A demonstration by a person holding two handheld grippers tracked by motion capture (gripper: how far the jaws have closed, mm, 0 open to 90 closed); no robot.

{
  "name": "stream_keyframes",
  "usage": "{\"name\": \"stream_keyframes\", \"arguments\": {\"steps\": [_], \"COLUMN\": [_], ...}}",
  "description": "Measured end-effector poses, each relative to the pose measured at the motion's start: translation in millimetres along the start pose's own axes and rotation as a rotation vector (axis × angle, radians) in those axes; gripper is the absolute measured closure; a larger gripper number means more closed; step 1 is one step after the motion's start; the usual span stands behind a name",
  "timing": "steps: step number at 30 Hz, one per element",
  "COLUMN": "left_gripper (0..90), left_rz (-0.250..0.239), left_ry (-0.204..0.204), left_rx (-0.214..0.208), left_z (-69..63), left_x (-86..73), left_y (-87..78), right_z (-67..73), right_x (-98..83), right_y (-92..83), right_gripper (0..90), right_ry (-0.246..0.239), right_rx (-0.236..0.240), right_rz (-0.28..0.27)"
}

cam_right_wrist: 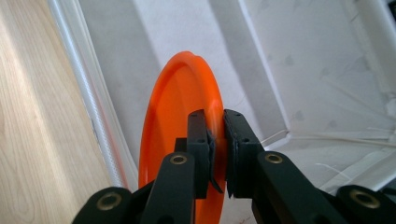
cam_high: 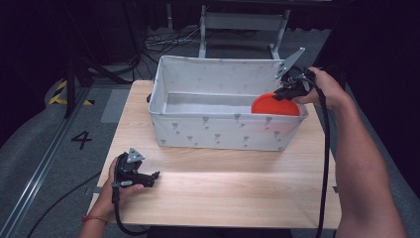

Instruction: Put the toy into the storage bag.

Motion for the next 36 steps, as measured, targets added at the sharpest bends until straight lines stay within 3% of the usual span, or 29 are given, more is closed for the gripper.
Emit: {"name": "stream_keyframes", "arguments": {"steps": [10, 15, 20, 21, 28, 31, 34, 36], "left_gripper": [0.5, 0.5, 0.5, 0.5, 0.5, 0.5, 0.5, 0.5], "left_rz": [0.000, 0.000, 0.000, 0.000, 0.001, 0.001, 0.001, 0.001], "left_ry": [-0.001, -0.001, -0.001, -0.001, 0.001, 0.000, 0.001, 0.000], "left_rx": [-0.001, -0.002, -0.002, -0.002, -0.003, -0.002, -0.002, -0.002], "left_z": [-0.3, -0.4, -0.4, -0.4, -0.2, -0.2, -0.2, -0.3], "left_x": [-0.1, 0.0, 0.0, 0.0, -0.2, -0.1, -0.2, -0.2], "left_y": [-0.1, -0.1, -0.1, -0.1, -0.1, -0.1, -0.1, -0.1], "right_z": [-0.6, 1.6, 2.5, 2.0, -2.4, -2.6, -2.2, -2.9], "right_x": [-0.4, -0.7, 0.8, 0.6, -5.8, -5.8, -6.0, -6.9], "right_y": [28.0, 33.2, 37.5, 38.1, 54.0, 54.9, 51.4, 49.3], "right_gripper": [82.3, 81.6, 81.1, 80.9, 79.8, 75.4, 76.8, 76.1], "right_ry": [-0.035, -0.047, -0.076, -0.064, -0.032, -0.022, -0.023, -0.022], "right_rx": [0.034, 0.075, 0.080, 0.088, 0.118, 0.118, 0.122, 0.099], "right_rz": [0.148, 0.192, 0.252, 0.262, 0.302, 0.285, 0.273, 0.274]}}
Point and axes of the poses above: each handheld gripper's, and its own axes: y roughly forward along the jaws, x roughly out of its top, z roughly to its left, the point moved 3 cm from there along y, roughly forward along the jaws, and after that the axes turned 13 degrees about y, right-handed, at the moved point
